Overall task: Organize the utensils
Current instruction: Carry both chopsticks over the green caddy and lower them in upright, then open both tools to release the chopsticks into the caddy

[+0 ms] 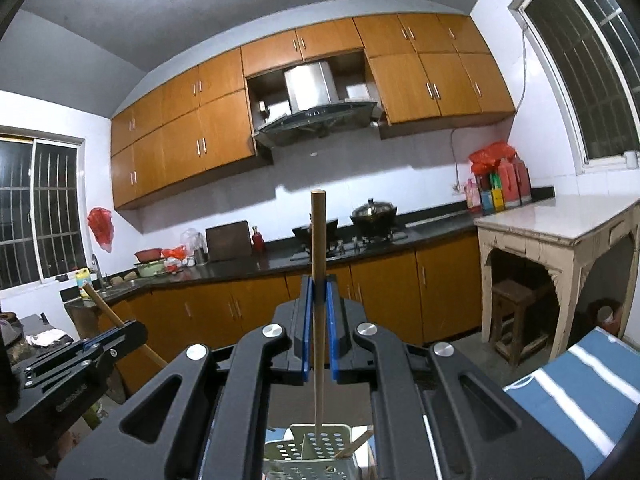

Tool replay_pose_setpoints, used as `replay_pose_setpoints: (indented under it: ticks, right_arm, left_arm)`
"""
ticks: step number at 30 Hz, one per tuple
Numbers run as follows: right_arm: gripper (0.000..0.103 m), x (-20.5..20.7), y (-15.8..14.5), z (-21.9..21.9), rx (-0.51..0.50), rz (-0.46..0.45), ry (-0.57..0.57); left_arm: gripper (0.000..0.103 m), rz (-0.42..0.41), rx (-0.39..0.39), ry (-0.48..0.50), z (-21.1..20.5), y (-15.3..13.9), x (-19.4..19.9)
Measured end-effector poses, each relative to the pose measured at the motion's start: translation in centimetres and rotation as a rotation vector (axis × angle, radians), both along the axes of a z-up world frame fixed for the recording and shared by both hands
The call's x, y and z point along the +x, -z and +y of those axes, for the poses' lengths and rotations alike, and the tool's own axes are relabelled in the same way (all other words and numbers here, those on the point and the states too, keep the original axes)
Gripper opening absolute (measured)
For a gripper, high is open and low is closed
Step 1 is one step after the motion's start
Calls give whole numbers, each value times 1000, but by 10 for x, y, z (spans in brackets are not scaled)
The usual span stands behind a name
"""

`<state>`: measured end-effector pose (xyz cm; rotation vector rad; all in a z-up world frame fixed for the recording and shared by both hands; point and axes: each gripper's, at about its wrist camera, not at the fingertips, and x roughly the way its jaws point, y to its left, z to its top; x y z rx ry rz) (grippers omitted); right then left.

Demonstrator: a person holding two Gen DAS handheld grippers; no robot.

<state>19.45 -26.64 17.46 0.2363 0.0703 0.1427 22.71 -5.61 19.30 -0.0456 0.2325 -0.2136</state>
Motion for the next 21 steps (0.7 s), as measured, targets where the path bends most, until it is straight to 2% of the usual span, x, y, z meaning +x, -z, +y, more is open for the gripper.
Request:
replay_pose_setpoints:
  ticks: [7,21]
  right_arm:
    - [7,20,27,2,6,58,8]
    - [7,31,44,9,-12,103,-2]
  left_arm:
    - [8,60,13,4,1,24,23]
    - [8,113,21,5,0,51,43]
